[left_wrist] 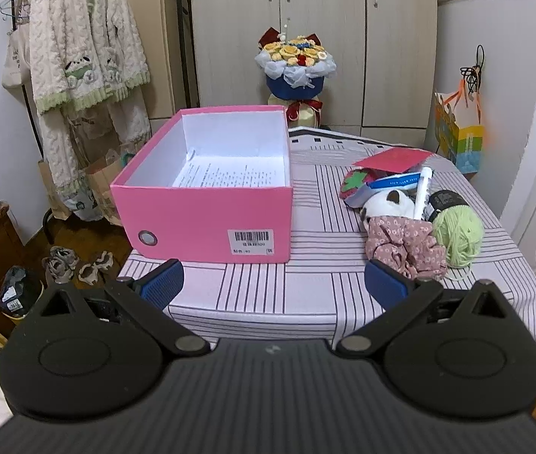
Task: Organize soft objects
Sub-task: 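Move the left tool toward the pink floral scrunchie on the table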
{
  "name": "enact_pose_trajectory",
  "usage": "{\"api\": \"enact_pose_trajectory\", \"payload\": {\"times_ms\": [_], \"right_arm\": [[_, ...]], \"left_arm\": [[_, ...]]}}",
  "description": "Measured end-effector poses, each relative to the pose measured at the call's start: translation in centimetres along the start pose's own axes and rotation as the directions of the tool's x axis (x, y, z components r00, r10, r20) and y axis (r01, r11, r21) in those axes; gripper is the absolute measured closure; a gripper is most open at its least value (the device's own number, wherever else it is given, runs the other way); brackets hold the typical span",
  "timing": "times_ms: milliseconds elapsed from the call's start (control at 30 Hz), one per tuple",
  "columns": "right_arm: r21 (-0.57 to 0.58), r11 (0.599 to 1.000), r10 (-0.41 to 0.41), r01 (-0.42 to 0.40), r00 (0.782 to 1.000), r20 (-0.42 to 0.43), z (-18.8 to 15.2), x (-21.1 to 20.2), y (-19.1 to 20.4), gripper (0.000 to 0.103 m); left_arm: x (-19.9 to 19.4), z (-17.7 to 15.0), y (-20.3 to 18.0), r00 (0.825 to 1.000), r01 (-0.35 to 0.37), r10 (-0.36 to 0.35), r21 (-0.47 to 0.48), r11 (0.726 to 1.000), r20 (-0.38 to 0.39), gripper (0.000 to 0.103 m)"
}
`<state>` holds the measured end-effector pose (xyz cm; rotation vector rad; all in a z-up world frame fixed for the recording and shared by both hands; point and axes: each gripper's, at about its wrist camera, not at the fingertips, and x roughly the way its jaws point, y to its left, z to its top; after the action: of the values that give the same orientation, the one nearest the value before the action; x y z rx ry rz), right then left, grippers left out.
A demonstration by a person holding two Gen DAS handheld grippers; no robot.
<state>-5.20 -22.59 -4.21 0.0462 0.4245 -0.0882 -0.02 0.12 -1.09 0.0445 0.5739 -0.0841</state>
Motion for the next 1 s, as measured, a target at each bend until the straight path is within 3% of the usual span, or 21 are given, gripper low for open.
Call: {"api": "enact_pose_trajectory", "payload": {"times_ms": [1000], "right_arm": [[-0.019,1.000,-0.008,0.008,1.000,-0.004,-0.09,0.13,0.27,0.000]], "left_arm": [[0.51,-0.27,-0.23,0.999,0.034,-0.034,0.018,0.999,-0.018,0.000]]}}
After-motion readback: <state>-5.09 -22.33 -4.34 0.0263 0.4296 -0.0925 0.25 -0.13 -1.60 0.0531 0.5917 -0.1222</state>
